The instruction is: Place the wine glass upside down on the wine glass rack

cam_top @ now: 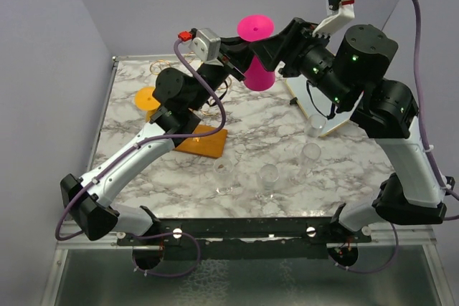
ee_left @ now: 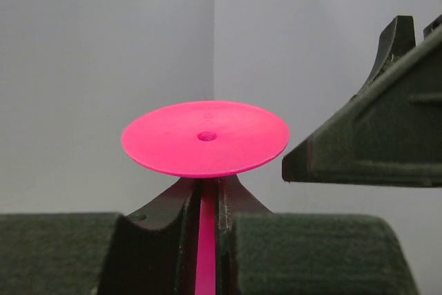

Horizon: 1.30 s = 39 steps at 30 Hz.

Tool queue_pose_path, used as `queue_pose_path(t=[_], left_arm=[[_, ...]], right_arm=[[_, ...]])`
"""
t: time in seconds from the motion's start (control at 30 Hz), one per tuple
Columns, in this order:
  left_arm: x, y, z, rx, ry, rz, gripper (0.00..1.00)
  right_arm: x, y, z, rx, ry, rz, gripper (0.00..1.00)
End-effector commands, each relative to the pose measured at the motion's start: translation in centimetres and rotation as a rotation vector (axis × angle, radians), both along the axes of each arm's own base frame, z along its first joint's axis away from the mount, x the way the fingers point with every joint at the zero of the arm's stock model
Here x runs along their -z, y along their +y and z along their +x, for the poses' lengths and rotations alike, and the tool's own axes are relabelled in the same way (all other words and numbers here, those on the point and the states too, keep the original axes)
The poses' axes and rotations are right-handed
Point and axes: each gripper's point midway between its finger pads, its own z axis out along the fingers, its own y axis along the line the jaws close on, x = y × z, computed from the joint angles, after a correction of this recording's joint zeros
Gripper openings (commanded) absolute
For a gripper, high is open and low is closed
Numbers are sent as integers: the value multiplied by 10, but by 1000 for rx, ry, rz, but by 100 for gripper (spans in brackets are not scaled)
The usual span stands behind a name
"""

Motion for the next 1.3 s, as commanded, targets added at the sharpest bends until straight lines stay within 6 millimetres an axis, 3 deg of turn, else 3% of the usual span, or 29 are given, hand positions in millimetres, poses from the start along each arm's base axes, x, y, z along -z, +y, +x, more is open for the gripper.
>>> queue_pose_path(t=[0.0,0.23,0.5,0.67,0.93,0.97,1.1,1.17,1.27], left_arm=[[-22,15,-10,-31,-80,-50,0],[-23,15,-11,-31,-90,-64,0],[-24,15,-13,-22,-104,-61,0],[-11,10,-13,-12,-101,-34,0],[-8,6,-17,10,-122,-13,0],[-7,6,-16,11,-118,-14,2],[-5,9,-14,10,-68,-47,39],[3,11,-11,6,-19,-64,53],[23,12,-5,5,80,-70,61]], right_arm=[[-6,-9,5,25,56,55,58],[3,-23,33,49,97,105,58],[2,-4,43,-72,130,162,53],[12,-4,48,-76,188,205,37],[23,-11,52,-37,248,281,2],[23,-12,52,-26,250,289,1],[24,-23,56,30,236,309,1],[23,-29,59,62,220,318,1],[26,-35,67,110,203,314,1]])
